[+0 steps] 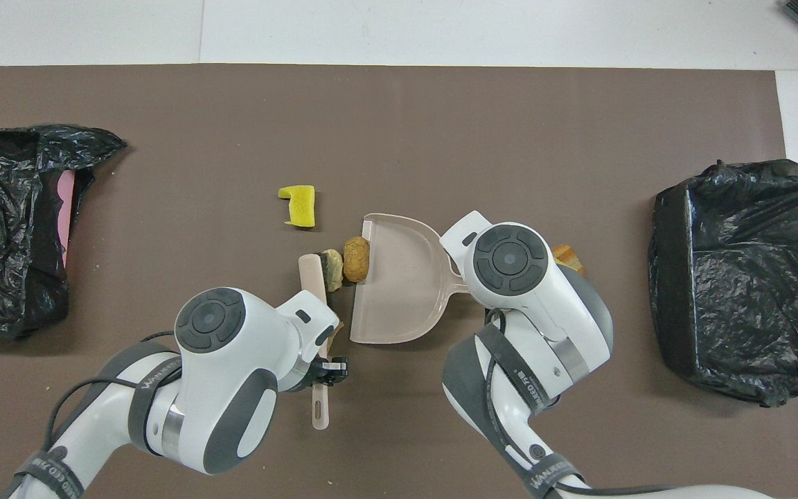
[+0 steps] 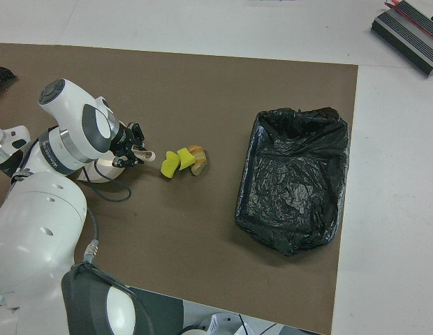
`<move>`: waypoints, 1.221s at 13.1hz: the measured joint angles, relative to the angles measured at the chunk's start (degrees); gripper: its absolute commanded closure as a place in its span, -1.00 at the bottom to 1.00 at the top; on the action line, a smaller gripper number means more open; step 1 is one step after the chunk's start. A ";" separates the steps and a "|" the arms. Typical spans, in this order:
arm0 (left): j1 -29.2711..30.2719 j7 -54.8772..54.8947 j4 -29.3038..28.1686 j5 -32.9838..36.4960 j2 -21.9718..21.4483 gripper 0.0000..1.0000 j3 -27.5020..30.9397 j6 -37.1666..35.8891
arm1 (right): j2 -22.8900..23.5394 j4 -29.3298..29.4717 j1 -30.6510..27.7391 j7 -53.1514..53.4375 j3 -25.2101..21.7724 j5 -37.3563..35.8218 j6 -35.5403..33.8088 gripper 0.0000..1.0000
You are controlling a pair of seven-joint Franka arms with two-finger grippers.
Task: Sweep and dump trash in bin
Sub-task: 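Sweep the bread pieces toward the dustpan with the left gripper's brush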
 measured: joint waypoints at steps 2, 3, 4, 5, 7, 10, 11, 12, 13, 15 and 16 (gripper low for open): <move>-3.71 -0.02 1.34 -2.51 0.11 1.00 -0.10 0.03 | -0.05 -0.05 -0.03 0.00 -0.05 -0.05 0.00 1.00; -5.04 -0.02 2.55 -3.01 0.41 1.00 -0.12 0.04 | -0.07 -0.08 -0.03 0.00 -0.05 -0.05 0.00 1.00; -5.76 -0.07 3.91 -3.25 0.92 1.00 -0.17 0.04 | -0.08 -0.10 -0.03 0.00 -0.05 -0.05 0.00 1.00; -5.88 -0.10 5.24 -3.32 1.37 1.00 -0.15 0.03 | -0.08 -0.11 -0.03 0.00 -0.05 -0.05 0.00 1.00; -5.45 -0.21 7.79 -3.36 1.44 1.00 0.75 -1.37 | -0.09 -0.12 -0.03 0.00 -0.05 -0.05 0.00 1.00; -1.21 -0.56 10.93 -3.36 0.77 1.00 1.54 -7.22 | -0.09 -0.12 -0.03 0.00 -0.05 -0.05 0.00 1.00; 0.08 -1.28 11.23 -3.36 0.37 1.00 1.71 -9.41 | -0.10 -0.13 -0.03 0.00 -0.05 -0.05 0.00 1.00; 1.11 -2.41 11.24 -3.21 -0.01 1.00 1.82 -11.97 | -0.10 -0.13 -0.03 0.00 -0.05 -0.05 0.00 1.00; 1.87 -4.05 11.08 -2.40 -0.46 1.00 1.83 -14.84 | -0.10 -0.13 -0.03 0.00 -0.05 -0.05 0.00 1.00; 2.12 -9.69 9.10 -0.86 -1.91 1.00 1.78 -18.08 | -0.10 -0.20 -0.06 -0.66 -0.05 -0.17 0.03 1.00; 2.04 -13.83 6.87 -0.55 -3.18 1.00 1.51 -18.53 | -0.10 -0.32 -0.19 -2.06 -0.06 -0.31 0.31 1.00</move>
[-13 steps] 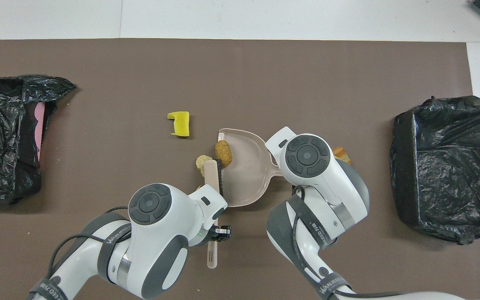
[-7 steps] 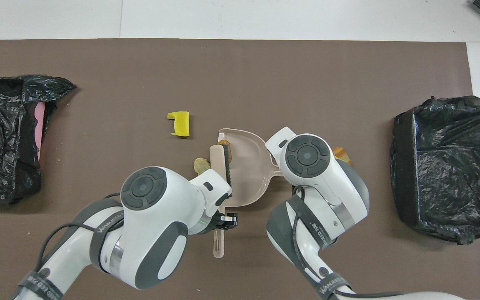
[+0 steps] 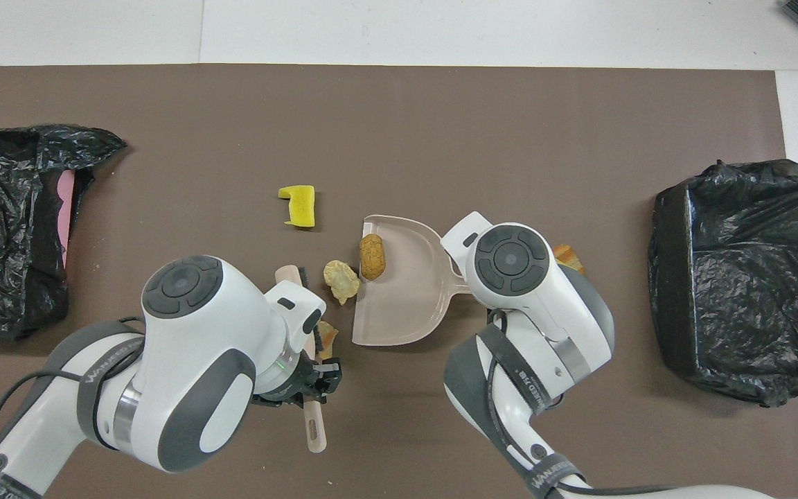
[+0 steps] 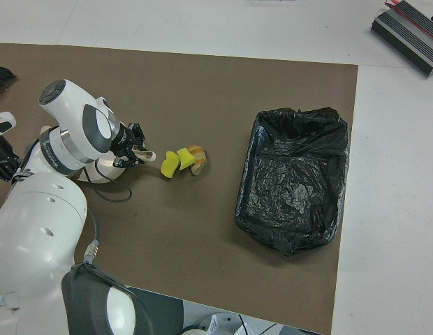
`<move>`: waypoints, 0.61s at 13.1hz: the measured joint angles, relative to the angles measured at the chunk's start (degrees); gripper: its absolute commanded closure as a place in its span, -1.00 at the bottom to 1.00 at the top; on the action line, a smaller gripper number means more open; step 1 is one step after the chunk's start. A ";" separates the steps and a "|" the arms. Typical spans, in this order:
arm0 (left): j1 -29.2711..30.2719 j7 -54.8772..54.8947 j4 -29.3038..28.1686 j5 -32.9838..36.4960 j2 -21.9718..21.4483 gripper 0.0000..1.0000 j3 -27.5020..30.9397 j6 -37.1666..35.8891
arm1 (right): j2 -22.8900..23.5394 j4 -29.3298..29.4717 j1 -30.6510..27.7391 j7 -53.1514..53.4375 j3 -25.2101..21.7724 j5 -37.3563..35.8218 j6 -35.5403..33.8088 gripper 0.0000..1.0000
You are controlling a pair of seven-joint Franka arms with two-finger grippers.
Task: Sweep and dump trash in bin
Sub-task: 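Sweep the remaining bread into the dustpan with the left gripper's brush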
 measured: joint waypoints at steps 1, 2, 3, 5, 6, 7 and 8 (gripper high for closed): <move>-0.30 -4.47 -2.52 0.07 -1.26 1.00 -0.32 0.00 | 0.00 -0.29 -0.27 -1.44 0.00 -0.03 0.92 1.00; -0.84 -9.46 -4.65 0.08 -2.15 1.00 -0.65 0.10 | 0.02 -0.70 -0.61 -2.44 0.00 -0.04 1.87 1.00; -1.87 -14.75 -6.27 0.09 -2.58 1.00 -0.86 0.53 | 0.02 -0.97 -0.79 -2.92 0.00 -0.04 2.21 1.00; -5.14 -22.71 -9.34 0.10 -2.59 1.00 -1.10 4.59 | 0.02 -1.08 -0.82 -2.99 0.00 -0.05 2.27 1.00; -7.06 -25.84 -10.90 0.09 -2.28 1.00 -1.23 8.48 | 0.02 -1.09 -0.82 -2.99 0.00 -0.05 2.27 1.00; -8.45 -28.07 -11.96 -0.03 -1.59 1.00 -1.39 12.76 | 0.02 -1.11 -0.82 -2.99 0.00 -0.05 2.27 1.00; -8.89 -28.93 -12.23 -0.13 -0.72 1.00 -1.52 15.96 | 0.02 -1.11 -0.82 -2.99 0.00 -0.05 2.27 1.00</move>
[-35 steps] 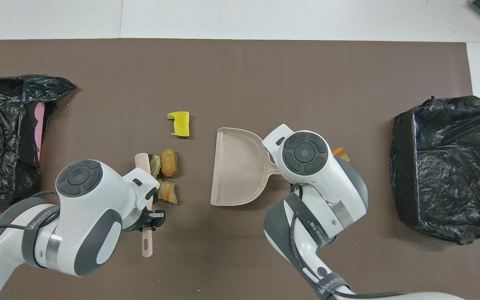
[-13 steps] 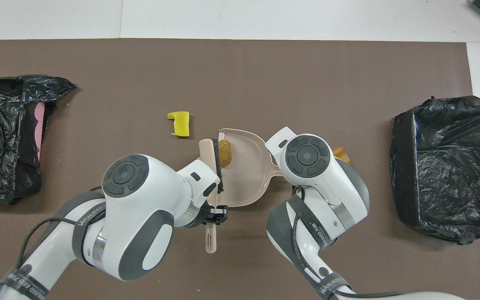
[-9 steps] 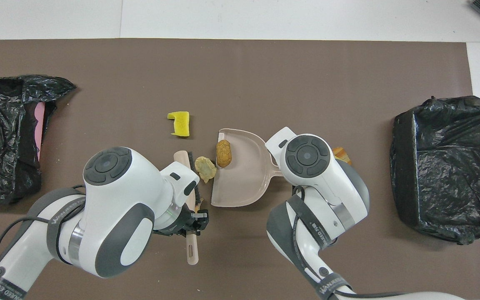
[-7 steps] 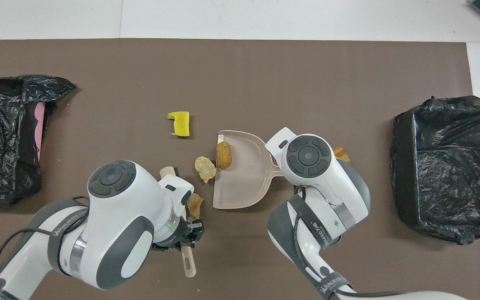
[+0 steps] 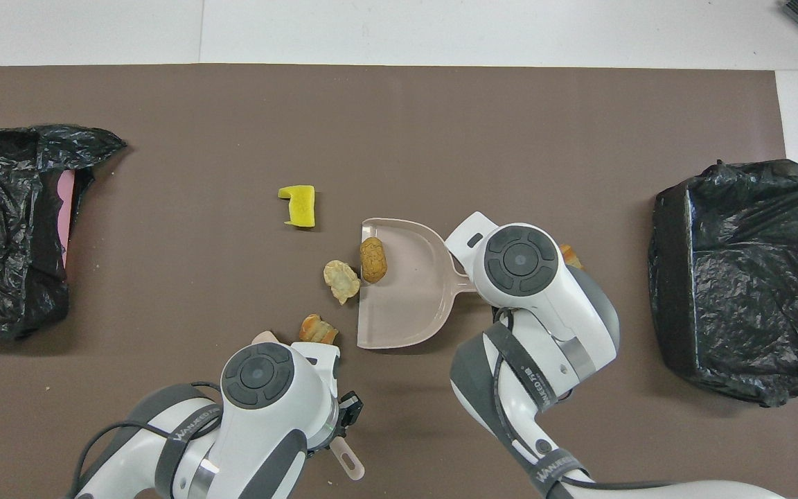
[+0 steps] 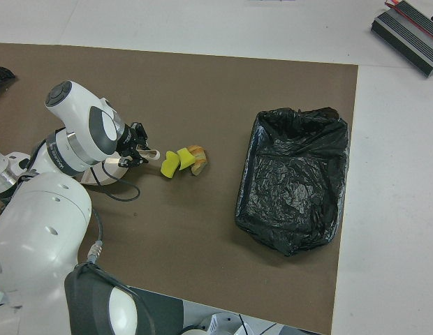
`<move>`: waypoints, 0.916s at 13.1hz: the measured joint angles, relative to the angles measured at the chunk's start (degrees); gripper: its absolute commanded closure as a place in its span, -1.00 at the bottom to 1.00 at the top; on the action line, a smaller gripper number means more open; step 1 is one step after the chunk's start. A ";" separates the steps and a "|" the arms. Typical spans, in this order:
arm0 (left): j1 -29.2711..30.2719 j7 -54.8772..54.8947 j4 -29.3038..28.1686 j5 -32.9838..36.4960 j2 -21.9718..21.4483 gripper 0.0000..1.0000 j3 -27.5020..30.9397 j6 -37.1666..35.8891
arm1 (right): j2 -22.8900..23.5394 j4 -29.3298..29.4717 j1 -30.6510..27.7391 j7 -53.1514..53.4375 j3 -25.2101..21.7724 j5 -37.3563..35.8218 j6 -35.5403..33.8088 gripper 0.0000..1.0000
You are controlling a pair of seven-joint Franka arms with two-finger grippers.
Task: Sweep and dump trash in bin
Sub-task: 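Sweep the remaining bread into the dustpan with the left gripper's brush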
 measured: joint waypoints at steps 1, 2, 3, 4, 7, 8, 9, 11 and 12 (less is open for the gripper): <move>0.03 0.09 0.16 -0.08 0.89 1.00 0.15 2.14 | 0.00 0.00 0.00 0.00 0.00 0.00 0.00 1.00; 0.16 0.63 0.54 -0.48 1.63 1.00 0.42 3.32 | 0.00 0.00 0.00 0.00 0.00 0.00 0.00 1.00; 0.46 1.75 1.07 -0.98 2.20 1.00 0.61 3.77 | 0.00 0.00 0.00 0.00 0.00 0.00 0.00 1.00; 0.65 3.33 1.56 -1.28 2.71 1.00 0.82 3.97 | 0.00 0.00 0.00 0.00 0.00 0.00 0.00 1.00; 1.16 8.01 4.36 -1.49 5.54 1.00 0.95 5.34 | 0.00 0.00 0.00 0.00 0.00 0.00 0.00 1.00; 1.42 9.89 6.07 -1.47 6.87 1.00 1.06 5.42 | 0.00 0.00 0.00 0.00 0.00 0.00 0.00 1.00; 1.75 12.50 7.50 -1.45 8.02 1.00 1.08 5.42 | 0.00 0.00 0.00 0.00 0.00 0.00 0.00 1.00; 1.93 19.63 8.81 -1.44 9.23 1.00 1.06 5.43 | 0.00 -0.01 0.00 0.00 0.00 0.00 0.00 1.00; 1.91 23.96 8.98 -1.44 9.33 1.00 0.97 5.48 | 0.00 -0.01 0.00 0.00 0.00 0.00 0.00 1.00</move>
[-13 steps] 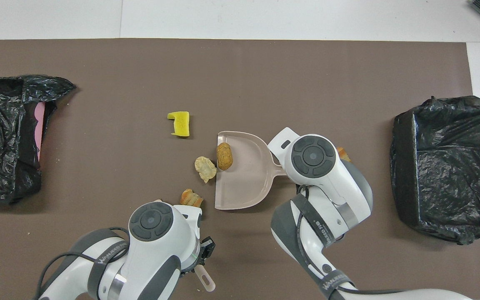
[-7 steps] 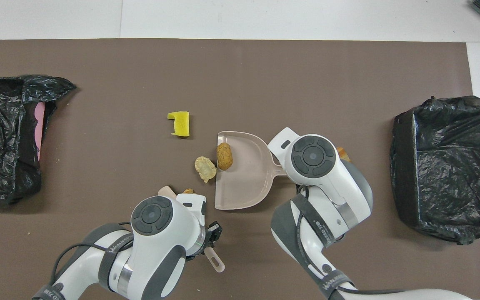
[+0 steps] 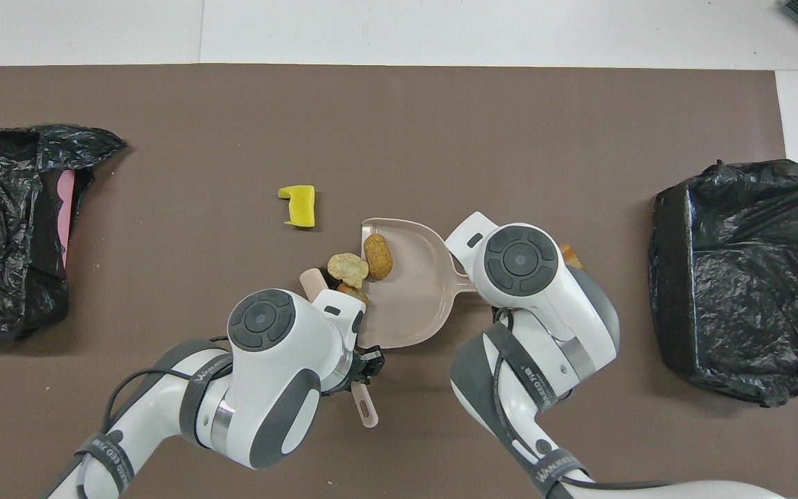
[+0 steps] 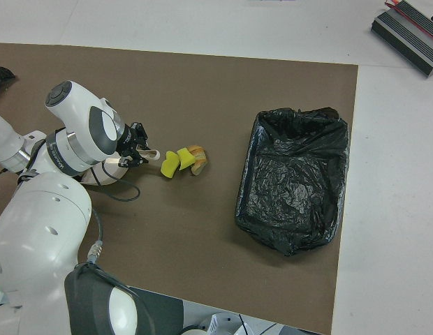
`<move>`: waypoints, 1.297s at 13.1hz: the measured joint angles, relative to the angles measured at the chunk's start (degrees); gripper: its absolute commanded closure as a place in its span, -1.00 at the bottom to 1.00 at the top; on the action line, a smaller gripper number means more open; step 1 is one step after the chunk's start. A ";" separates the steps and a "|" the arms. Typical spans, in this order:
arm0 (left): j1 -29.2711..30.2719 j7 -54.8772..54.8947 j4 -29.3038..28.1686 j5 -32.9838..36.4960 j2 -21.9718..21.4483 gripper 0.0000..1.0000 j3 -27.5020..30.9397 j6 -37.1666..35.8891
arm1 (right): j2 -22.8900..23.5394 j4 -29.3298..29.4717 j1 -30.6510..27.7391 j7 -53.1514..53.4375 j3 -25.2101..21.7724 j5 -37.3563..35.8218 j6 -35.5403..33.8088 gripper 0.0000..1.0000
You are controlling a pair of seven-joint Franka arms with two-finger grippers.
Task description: Sweep and dump trash in bin
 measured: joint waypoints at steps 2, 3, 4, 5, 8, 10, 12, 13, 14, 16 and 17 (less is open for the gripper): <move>-0.51 6.92 0.14 0.00 0.00 1.00 -0.40 0.04 | 0.00 0.00 0.00 0.00 0.00 0.00 0.00 1.00; -1.55 8.44 0.22 0.00 0.00 1.00 -0.50 0.13 | 0.00 0.00 0.00 0.00 0.00 0.00 0.00 1.00; -2.79 9.13 0.43 0.00 -0.01 1.00 -0.82 0.35 | 0.00 -0.01 0.00 0.00 0.00 0.00 0.00 1.00; -3.95 9.28 0.94 0.00 -0.01 1.00 -1.46 0.47 | 0.00 -0.06 0.00 0.00 0.00 0.00 0.00 1.00; -4.91 9.24 2.63 0.00 -0.26 1.00 -2.64 -0.21 | 0.00 -0.28 -0.01 0.00 0.00 -0.01 0.00 1.00; -4.32 9.30 3.59 1.12 -0.50 1.00 -2.03 -3.52 | 0.00 -0.28 -0.02 0.00 0.00 -0.01 0.00 1.00; -1.88 9.30 6.39 5.04 -0.70 1.00 -1.61 -9.60 | 0.00 -0.28 -0.03 0.00 0.00 -0.01 0.00 1.00; -0.02 9.44 8.04 6.71 -0.81 1.00 -1.48 -12.47 | 0.00 -0.29 -0.03 0.00 0.00 -0.01 0.00 1.00; 2.16 10.32 9.28 9.42 -0.84 1.00 -1.39 -14.07 | 0.00 -0.29 -0.03 0.00 0.00 -0.01 0.00 1.00; 5.61 13.13 9.94 15.70 -0.79 1.00 -1.12 -14.73 | 0.00 -0.29 -0.03 0.07 0.00 -0.01 0.00 1.00; 7.59 15.25 10.02 18.47 -0.64 1.00 -1.06 -14.73 | 0.00 -0.29 -0.03 0.73 0.00 -0.01 -0.01 1.00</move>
